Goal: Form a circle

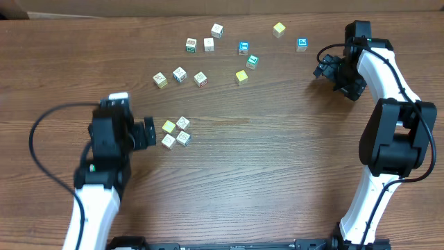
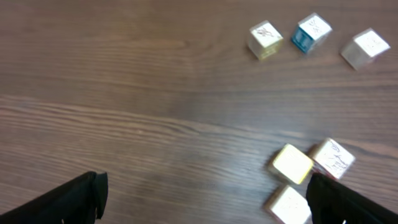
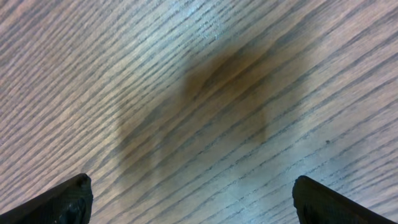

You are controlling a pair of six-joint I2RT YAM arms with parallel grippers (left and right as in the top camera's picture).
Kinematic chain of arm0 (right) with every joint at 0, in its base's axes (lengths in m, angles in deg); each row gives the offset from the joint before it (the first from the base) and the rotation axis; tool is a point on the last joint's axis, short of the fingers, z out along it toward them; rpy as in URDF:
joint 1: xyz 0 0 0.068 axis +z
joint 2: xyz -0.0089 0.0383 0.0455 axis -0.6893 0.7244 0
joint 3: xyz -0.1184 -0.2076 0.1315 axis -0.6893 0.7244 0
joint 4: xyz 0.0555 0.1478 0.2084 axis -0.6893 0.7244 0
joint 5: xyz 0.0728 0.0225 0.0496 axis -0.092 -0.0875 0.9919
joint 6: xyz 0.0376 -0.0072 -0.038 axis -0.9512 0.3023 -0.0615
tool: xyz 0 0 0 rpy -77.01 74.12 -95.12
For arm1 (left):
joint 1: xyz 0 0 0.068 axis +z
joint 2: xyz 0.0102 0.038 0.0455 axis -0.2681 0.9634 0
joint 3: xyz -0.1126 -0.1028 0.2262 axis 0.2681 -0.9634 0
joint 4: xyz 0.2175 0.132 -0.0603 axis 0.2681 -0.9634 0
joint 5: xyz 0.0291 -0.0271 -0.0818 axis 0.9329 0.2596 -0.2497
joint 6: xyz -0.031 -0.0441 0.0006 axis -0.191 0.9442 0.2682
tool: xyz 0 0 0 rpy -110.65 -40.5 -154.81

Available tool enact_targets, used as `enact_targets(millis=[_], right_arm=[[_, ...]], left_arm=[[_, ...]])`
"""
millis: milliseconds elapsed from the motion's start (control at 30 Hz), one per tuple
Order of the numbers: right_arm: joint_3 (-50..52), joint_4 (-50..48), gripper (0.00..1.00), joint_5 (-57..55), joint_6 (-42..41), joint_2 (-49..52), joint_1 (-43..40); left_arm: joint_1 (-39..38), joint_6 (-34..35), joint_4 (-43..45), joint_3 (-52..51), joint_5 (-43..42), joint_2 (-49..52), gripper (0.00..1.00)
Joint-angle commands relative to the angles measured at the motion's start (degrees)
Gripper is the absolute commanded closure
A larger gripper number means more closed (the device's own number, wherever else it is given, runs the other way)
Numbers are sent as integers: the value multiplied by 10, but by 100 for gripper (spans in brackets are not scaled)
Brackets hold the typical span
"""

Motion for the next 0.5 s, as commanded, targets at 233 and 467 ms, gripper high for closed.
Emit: enact_targets(millis=[233, 467], right_arm=[[-11, -2, 0, 2, 0, -7, 0], [-11, -2, 0, 2, 0, -7, 0]], left_arm=[[0, -42, 280, -241, 31, -245, 0], [0, -37, 326, -303, 29, -366, 0]])
